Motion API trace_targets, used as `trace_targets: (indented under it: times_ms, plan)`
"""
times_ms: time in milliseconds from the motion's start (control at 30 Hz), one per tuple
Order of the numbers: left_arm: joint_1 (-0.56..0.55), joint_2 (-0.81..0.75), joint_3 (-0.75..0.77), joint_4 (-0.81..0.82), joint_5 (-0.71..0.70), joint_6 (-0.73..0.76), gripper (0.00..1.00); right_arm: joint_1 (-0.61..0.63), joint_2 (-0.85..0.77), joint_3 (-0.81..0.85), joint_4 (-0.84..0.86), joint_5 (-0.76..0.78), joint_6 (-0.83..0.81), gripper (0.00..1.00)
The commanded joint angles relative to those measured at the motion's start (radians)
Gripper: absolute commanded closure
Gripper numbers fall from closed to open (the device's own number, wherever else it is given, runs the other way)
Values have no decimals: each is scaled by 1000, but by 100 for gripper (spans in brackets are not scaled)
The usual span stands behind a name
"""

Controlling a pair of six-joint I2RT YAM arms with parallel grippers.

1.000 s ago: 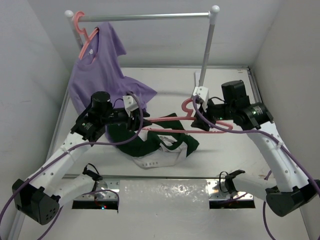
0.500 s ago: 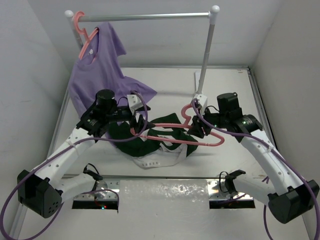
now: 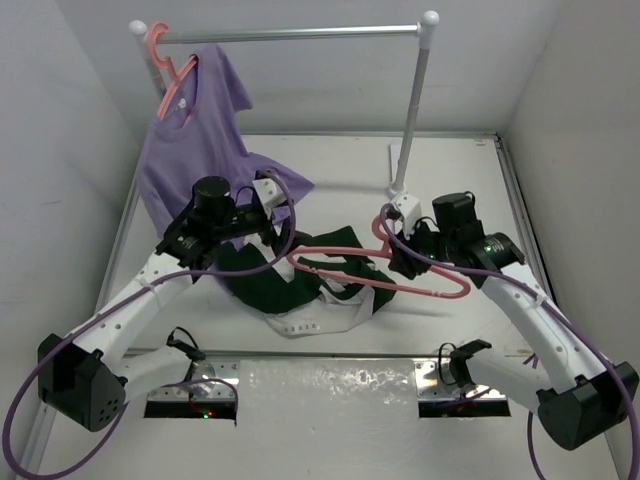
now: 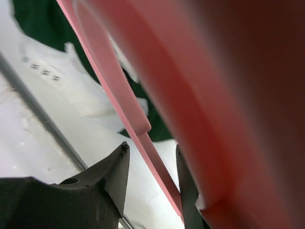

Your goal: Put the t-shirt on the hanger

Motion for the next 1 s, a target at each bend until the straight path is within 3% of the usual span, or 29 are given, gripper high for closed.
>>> trace_targets:
  times_ms: [0, 100, 133, 200, 267, 467, 533, 667, 967]
  plan:
    - [5, 30, 34, -8, -196, -58, 4, 0, -46, 2, -37, 158, 31, 100]
    - [5, 62, 38, -95, -275, -75, 30, 0, -79, -6, -56, 241, 55, 100]
    - [5, 71, 38, -117, -280, -86, 56, 0, -101, -9, -56, 250, 60, 100]
    - [-2, 102, 38, -178, -275, -138, 71, 0, -124, -20, -51, 256, 79, 100]
    - [-21, 130, 44, -221, -270, -164, 68, 0, -141, -26, -54, 262, 85, 100]
    - [-163, 243, 66, -350, -327, -226, 46, 0, -182, -58, -107, 276, 97, 100]
    - [-168, 287, 70, -349, -347, -264, 43, 0, -198, -63, -126, 282, 99, 100]
    - [-161, 375, 126, -347, -440, -322, 40, 2, -216, -67, -146, 275, 102, 100]
    - [-150, 450, 210, -363, -451, -373, 42, 0, -265, -103, -162, 264, 119, 100]
